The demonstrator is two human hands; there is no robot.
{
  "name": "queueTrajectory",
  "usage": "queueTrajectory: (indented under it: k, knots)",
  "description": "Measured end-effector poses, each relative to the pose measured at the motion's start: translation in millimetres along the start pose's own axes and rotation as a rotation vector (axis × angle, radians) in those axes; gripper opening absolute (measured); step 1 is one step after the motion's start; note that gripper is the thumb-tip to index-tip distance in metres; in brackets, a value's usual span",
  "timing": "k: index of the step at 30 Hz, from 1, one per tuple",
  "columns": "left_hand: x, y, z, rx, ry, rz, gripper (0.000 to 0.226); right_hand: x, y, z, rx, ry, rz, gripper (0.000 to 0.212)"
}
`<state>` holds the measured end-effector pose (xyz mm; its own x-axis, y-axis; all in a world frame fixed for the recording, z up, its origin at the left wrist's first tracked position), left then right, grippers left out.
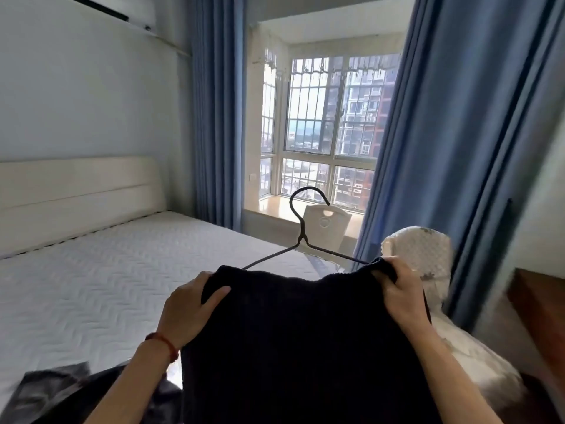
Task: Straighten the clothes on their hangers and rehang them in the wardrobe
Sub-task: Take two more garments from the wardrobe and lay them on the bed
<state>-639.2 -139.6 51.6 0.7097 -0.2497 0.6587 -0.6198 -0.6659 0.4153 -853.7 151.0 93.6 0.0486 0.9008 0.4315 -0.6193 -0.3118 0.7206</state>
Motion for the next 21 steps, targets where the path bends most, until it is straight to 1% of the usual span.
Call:
queueTrajectory:
  k: [2, 5, 11, 15, 21]
  knots:
    - [-32, 8, -25, 0.000, 0.025, -0.018, 0.031, 16, 7, -35, -0.029, 0.002, 0.018, 0.015]
    - [-74, 16, -57, 0.007, 0.036, -0.027, 0.028, 36, 21, -79, -0.017, -0.026, 0.036, 0.015]
    - [-134, 45, -89, 0.053, 0.006, -0.020, 0.025, 44, 47, -149, -0.057, -0.084, 0.070, 0.015]
    - [-171, 82, -104, 0.043, -0.005, -0.024, 0.024, 32, 68, -197, -0.109, -0.108, 0.078, 0.017]
    - [-243, 161, -90, 0.076, -0.035, -0.002, 0.021, -15, 118, -272, -0.162, -0.122, 0.126, 0.017]
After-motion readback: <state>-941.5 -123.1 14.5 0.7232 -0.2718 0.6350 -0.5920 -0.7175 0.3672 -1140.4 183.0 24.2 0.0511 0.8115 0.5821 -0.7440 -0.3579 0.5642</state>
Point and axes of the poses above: each hand's wrist, its own y-axis towards the middle knuckle, its own x-axis out of the back of the hand, z = x × y, the point moved 8 cm from there along y, towards the middle knuckle, and after that the axes turned 7 degrees about x, right-handed, at the moved point
